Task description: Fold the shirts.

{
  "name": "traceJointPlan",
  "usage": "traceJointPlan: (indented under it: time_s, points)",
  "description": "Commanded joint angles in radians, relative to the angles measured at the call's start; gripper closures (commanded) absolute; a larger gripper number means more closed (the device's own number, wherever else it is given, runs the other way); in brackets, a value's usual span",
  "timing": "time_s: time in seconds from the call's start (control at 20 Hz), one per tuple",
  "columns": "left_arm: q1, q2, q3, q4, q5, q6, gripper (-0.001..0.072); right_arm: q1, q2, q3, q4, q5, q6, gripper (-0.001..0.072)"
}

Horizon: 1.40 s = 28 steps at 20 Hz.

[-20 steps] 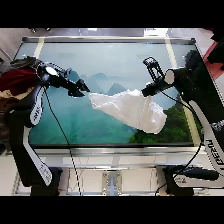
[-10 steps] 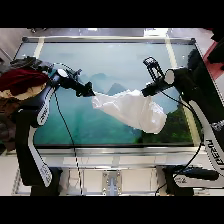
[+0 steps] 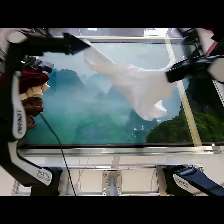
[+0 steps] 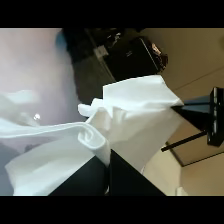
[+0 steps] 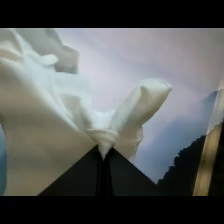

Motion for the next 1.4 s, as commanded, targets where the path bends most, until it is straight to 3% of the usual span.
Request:
traceJointPlan:
  time_s: [0.0,0.1,0.25,0.35,0.55,0.65,0.8,1.05,1.2,1.25,1.3,1.35]
  points:
    - [0.045,0.282,0.018,0.148,-0.054,0.056,0.0695,0.000,0.264,0.077,-0.071,0.046,0.062,0.0684]
    - [0.044,0.451,0.018,0.409,-0.043,-0.002,0.0694,0.000,0.398,0.106,-0.078,0.037,0.087,0.0685]
    - [0.044,0.666,0.018,0.761,-0.012,-0.169,0.0695,0.000,0.527,0.126,-0.072,-0.014,0.107,0.0687]
    - [0.044,0.735,0.018,0.834,-0.011,-0.228,0.0696,0.001,0.529,0.125,-0.041,-0.053,0.106,0.0687]
    - [0.043,0.731,-0.113,0.900,0.045,-0.248,0.0697,0.001,0.341,0.125,-0.068,-0.134,0.072,0.0688]
    - [0.043,0.685,-0.238,0.994,0.091,-0.308,0.0696,0.000,0.185,0.125,-0.109,-0.138,0.072,0.0688]
    - [0.041,0.539,-0.383,1.010,0.156,-0.322,0.0696,-0.017,-0.089,0.117,-0.085,-0.168,0.072,0.0688]
    - [0.030,0.168,-0.444,0.995,0.410,-0.336,0.0696,-0.098,-0.523,0.047,0.144,-0.426,0.072,0.0685]
    - [0.030,-0.011,-0.444,0.909,0.586,-0.350,0.0677,-0.109,-0.702,0.048,0.153,-0.618,0.088,0.0682]
    - [0.030,-0.045,-0.444,0.872,0.641,-0.349,0.0547,-0.109,-0.740,0.048,0.152,-0.694,0.107,0.0674]
    - [0.030,-0.066,-0.444,0.836,0.703,-0.349,0.0286,-0.109,-0.761,0.048,0.152,-0.771,0.144,0.0564]
    - [0.031,-0.069,-0.444,0.814,0.769,-0.349,0.0144,-0.113,-0.764,0.048,0.147,-0.832,0.183,0.0351]
